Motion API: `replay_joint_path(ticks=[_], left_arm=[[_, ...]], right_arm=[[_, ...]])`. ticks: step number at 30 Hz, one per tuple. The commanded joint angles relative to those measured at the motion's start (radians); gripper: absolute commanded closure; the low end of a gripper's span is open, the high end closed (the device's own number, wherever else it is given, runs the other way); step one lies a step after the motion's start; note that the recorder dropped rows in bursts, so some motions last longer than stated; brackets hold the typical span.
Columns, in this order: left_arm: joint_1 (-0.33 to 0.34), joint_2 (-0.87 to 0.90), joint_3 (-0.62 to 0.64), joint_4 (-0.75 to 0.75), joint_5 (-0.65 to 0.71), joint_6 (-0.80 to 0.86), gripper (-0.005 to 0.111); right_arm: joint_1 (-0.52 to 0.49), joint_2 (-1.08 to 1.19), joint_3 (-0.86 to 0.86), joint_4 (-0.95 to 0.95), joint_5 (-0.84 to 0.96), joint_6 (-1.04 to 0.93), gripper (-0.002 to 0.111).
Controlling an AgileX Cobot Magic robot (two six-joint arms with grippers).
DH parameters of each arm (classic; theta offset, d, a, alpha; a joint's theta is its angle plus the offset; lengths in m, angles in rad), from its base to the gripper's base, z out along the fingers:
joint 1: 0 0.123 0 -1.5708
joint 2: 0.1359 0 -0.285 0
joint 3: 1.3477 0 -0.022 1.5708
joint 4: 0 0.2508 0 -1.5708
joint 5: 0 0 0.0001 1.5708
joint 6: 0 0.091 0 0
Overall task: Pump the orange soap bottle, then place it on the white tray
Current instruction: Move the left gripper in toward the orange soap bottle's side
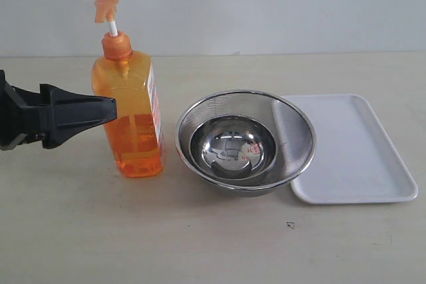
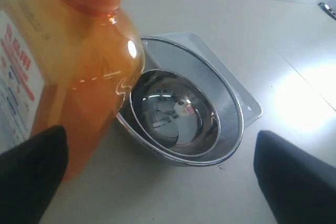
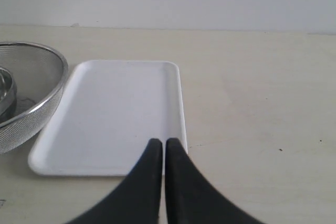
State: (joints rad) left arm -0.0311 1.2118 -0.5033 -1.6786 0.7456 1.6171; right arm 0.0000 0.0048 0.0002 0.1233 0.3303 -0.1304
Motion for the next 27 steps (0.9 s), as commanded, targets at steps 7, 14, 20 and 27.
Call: replay_joint_path(ticks=[7,14,20,27], left_arm=[[-0.002,0.003,0.002,-0.013,0.013,0.007,0.018],[-0.002,0.003,0.002,-0.022,0.013,0.007,0.018],[-0.002,0.003,0.002,-0.022,0.013,0.007,0.018],[-0.002,0.003,0.002,-0.022,0.013,0.007,0.018]], right_arm=[[0.000,-0.005,0.000,0.128,-0.303,0.062,0.108],[0.000,0.085,-0.049,0.128,-0.213,-0.016,0.108],[0.000,0.276,-0.228,0.128,-0.109,-0.079,0.108],[0.000,0.460,-0.368,0.135,-0.138,-0.040,0.108]])
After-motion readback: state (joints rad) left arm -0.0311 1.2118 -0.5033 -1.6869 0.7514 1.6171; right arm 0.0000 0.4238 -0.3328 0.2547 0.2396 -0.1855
